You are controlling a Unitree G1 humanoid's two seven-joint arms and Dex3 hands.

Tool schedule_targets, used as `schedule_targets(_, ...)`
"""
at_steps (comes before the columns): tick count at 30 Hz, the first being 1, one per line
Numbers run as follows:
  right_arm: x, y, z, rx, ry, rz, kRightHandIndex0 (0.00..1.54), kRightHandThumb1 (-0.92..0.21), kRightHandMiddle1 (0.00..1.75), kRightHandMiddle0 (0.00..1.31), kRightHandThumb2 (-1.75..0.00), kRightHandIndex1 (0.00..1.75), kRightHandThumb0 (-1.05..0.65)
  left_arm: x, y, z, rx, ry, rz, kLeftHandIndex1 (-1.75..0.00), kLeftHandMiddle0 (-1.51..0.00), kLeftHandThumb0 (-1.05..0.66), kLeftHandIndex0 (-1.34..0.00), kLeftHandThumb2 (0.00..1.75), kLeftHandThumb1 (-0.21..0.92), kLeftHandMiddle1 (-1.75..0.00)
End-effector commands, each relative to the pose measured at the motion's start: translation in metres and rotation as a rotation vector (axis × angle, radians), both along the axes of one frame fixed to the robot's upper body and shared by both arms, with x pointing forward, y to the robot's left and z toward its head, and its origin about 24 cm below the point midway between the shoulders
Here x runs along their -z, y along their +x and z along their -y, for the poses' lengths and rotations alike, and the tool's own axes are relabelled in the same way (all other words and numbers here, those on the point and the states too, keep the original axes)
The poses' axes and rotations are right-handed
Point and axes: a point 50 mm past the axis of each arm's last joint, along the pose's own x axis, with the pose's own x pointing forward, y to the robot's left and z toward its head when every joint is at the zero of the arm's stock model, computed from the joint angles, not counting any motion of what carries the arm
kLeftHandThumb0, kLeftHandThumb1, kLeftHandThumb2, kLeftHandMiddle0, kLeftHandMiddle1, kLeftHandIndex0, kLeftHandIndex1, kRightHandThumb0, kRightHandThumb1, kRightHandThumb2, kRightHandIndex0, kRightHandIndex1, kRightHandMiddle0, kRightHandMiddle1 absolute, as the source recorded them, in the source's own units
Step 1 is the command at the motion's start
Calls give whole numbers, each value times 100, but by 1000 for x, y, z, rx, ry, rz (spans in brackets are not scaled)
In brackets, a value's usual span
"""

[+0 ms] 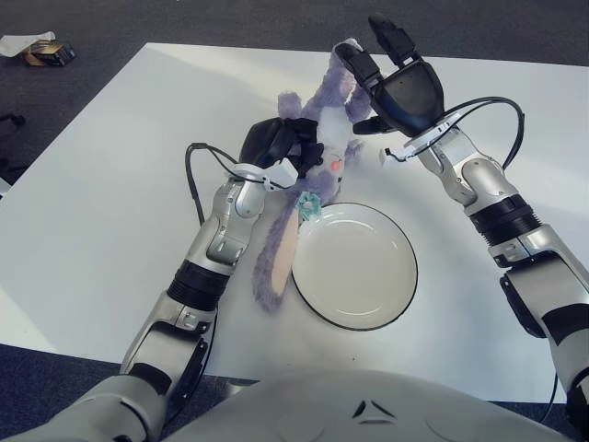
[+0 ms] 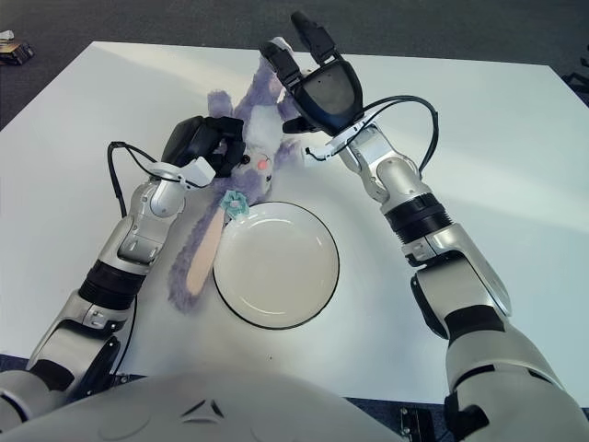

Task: Put the doll into the plate.

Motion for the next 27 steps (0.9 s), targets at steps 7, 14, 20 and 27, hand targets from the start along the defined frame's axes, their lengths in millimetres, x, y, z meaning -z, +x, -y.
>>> schedule_targets(7, -2, 1, 7, -13, 23, 31, 0, -74, 32, 0, -38, 0, -77, 7, 3, -5, -32, 16, -27, -175, -144, -76, -122, 97, 92, -175)
schedule_targets(14, -3, 0, 8, -43, 36, 20, 0, -66, 44, 0, -45, 0, -75, 8, 3, -5, -31, 19, -35, -175, -143, -74, -121, 94, 92, -175)
schedule_targets(20, -4, -1, 9, -108, 15, -24, 0, -58, 50, 0, -56, 0, -70, 9, 4, -5, -28, 23, -33, -175, -142, -74, -120, 94, 92, -175)
schedule_targets(27, -6, -2, 9, -227, -7, -136, 0, -47, 64, 0, -71, 0, -62, 9, 5, -5, -30, 21, -36, -175, -142, -72, -120, 93, 92, -175)
